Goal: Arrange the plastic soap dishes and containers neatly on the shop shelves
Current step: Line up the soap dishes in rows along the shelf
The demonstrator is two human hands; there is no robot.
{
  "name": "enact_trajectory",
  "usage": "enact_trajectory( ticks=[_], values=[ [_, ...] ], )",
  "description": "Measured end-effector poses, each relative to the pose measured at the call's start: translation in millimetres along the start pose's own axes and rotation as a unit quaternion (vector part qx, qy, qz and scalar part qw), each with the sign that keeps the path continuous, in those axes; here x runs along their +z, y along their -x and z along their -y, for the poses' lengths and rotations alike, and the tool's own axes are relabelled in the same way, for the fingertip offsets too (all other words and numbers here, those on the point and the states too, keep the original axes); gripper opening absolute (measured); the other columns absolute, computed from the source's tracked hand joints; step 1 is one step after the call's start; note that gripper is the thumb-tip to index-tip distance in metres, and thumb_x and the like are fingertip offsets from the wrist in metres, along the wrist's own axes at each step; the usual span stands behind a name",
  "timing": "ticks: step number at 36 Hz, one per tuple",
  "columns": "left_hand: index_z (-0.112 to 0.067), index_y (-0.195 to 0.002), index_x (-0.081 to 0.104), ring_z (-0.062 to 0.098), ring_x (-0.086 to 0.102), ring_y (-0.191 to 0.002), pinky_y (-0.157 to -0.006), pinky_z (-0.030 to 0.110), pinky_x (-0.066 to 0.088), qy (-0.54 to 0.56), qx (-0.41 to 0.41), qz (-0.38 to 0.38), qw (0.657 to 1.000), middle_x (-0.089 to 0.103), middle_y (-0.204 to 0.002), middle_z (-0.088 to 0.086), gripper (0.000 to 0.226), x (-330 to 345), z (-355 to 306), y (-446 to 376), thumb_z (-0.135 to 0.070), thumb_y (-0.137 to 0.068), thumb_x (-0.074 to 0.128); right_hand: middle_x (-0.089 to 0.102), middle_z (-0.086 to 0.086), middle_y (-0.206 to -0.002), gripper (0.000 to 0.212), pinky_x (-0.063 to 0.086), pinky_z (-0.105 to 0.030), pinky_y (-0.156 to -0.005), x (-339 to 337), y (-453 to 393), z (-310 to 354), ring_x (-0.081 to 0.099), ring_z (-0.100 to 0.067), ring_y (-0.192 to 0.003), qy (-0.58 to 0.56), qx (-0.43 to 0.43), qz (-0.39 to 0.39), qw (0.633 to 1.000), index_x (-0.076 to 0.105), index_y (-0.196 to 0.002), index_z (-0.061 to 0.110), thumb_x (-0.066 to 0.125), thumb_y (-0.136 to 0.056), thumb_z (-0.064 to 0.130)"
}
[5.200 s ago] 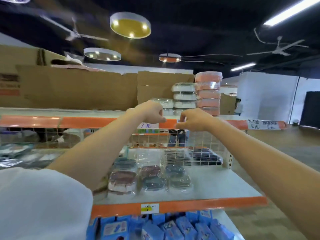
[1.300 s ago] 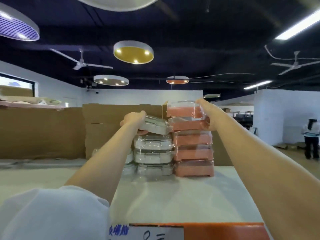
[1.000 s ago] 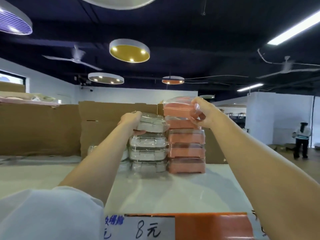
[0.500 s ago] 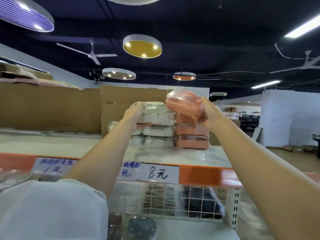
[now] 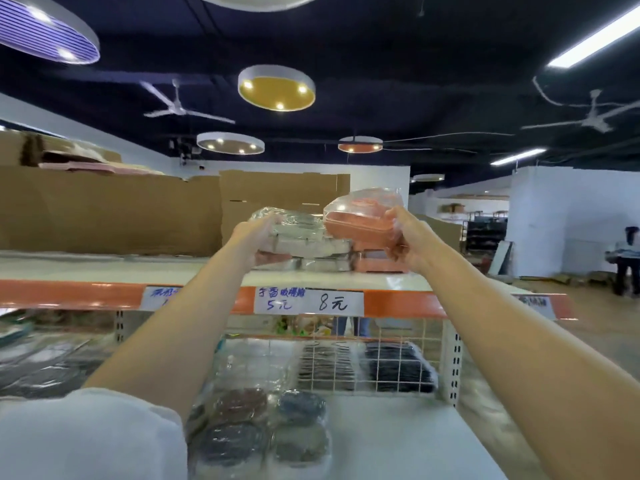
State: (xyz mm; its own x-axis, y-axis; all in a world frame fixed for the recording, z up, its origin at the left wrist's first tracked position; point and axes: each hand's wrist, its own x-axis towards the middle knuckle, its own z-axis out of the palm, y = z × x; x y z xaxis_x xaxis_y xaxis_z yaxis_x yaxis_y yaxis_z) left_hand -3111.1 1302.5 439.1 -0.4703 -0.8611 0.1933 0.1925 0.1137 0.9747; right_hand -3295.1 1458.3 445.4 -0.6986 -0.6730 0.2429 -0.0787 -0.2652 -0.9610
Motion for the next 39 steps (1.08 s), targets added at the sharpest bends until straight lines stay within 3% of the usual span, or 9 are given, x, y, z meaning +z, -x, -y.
enact_trajectory(
  ticks=[6,9,12,17,21,27,34,37,39],
  values=[
    [-0.006,-0.120,0.046,0.028,0.066,-0.081,-0.064,0.043,0.060,0.014,-0.030,0.011,0.999,0.053,-0.116,0.017,0.046,-18.1,27.4,38.6,-0.021,-0.084,0.070,0.049,0.000,-0.063,0.024,0.041,-0.023,-0.045,-2.5,40.7,-17.9,0.047,-0.011,-0.054,0.005,0.046,-0.017,0.999,0.056,-0.106,0.010,0.057,-0.088,0.025],
    [-0.008,-0.109,0.040,0.024,0.063,-0.078,-0.068,0.042,0.059,0.033,-0.024,0.017,0.999,0.053,-0.097,0.011,0.038,-20.4,30.8,57.6,-0.021,-0.087,0.068,0.052,-0.003,-0.070,0.026,0.041,-0.023,-0.048,-6.2,58.4,-26.1,0.048,-0.013,-0.061,0.017,0.057,-0.018,0.998,0.056,-0.106,0.009,0.057,-0.088,0.028],
    [-0.004,-0.113,0.041,0.025,0.063,-0.080,-0.071,0.045,0.058,0.037,-0.023,0.022,0.999,0.052,-0.096,0.012,0.043,-25.6,30.0,74.7,-0.022,-0.086,0.070,0.055,-0.008,-0.083,0.024,0.042,-0.021,-0.049,-9.4,73.5,-33.9,0.050,-0.015,-0.068,0.029,0.073,-0.010,0.997,0.055,-0.103,0.011,0.054,-0.088,0.030],
    [0.002,-0.117,0.049,0.024,0.065,-0.078,-0.046,0.026,0.056,0.010,-0.018,0.048,0.999,0.060,-0.107,0.017,0.048,-38.0,46.0,101.5,-0.027,-0.085,0.069,0.056,-0.011,-0.086,0.033,0.038,-0.021,-0.054,-14.1,95.4,-50.6,0.048,-0.012,-0.065,0.039,0.079,0.024,0.996,0.049,-0.114,0.006,0.047,-0.092,0.030],
    [0.001,-0.113,0.053,0.028,0.067,-0.087,-0.059,0.032,0.060,0.049,-0.048,0.077,0.995,0.060,-0.111,0.020,0.042,-46.6,69.9,120.2,-0.026,-0.084,0.068,0.058,-0.008,-0.085,0.027,0.040,-0.022,-0.055,-19.6,110.3,-64.6,0.048,-0.013,-0.068,0.008,0.079,0.018,0.997,0.055,-0.108,0.009,0.049,-0.092,0.030],
    [-0.001,-0.097,0.058,0.021,0.070,-0.066,-0.072,0.036,0.060,0.098,-0.071,0.103,0.987,0.065,-0.060,0.007,0.021,-52.0,108.4,139.6,-0.018,-0.086,0.065,0.056,-0.003,-0.071,0.019,0.039,-0.025,-0.058,-38.3,135.8,-95.3,0.050,-0.015,-0.066,-0.027,0.078,0.047,0.995,0.053,-0.081,0.014,0.050,-0.093,0.028],
    [0.000,-0.109,0.056,0.023,0.072,-0.072,-0.067,0.032,0.061,0.144,-0.108,0.131,0.975,0.069,-0.097,0.013,0.027,-49.3,156.4,146.1,-0.010,-0.085,0.065,0.058,0.000,-0.070,0.007,0.040,-0.022,-0.059,-60.2,150.1,-139.4,0.053,-0.012,-0.065,-0.062,0.086,0.065,0.992,0.053,-0.087,0.018,0.052,-0.092,0.021],
    [0.005,-0.135,0.038,0.029,0.072,-0.077,-0.062,0.030,0.059,0.159,-0.130,0.118,0.971,0.060,-0.122,0.019,0.077,-47.3,177.9,138.7,-0.013,-0.069,0.073,0.061,0.006,-0.069,0.014,0.043,-0.025,-0.067,-72.0,150.6,-161.3,0.058,-0.009,-0.068,-0.078,0.104,0.088,0.988,0.048,-0.097,0.020,0.059,-0.089,0.019],
    [0.004,-0.144,0.028,0.030,0.072,-0.078,-0.062,0.030,0.059,0.156,-0.149,0.113,0.970,0.050,-0.135,0.021,0.095,-46.0,192.5,132.5,-0.014,-0.064,0.076,0.062,0.007,-0.072,0.014,0.044,-0.028,-0.074,-79.4,150.5,-175.3,0.057,-0.011,-0.076,-0.084,0.109,0.091,0.986,0.048,-0.094,0.025,0.055,-0.091,0.012]
  ],
)
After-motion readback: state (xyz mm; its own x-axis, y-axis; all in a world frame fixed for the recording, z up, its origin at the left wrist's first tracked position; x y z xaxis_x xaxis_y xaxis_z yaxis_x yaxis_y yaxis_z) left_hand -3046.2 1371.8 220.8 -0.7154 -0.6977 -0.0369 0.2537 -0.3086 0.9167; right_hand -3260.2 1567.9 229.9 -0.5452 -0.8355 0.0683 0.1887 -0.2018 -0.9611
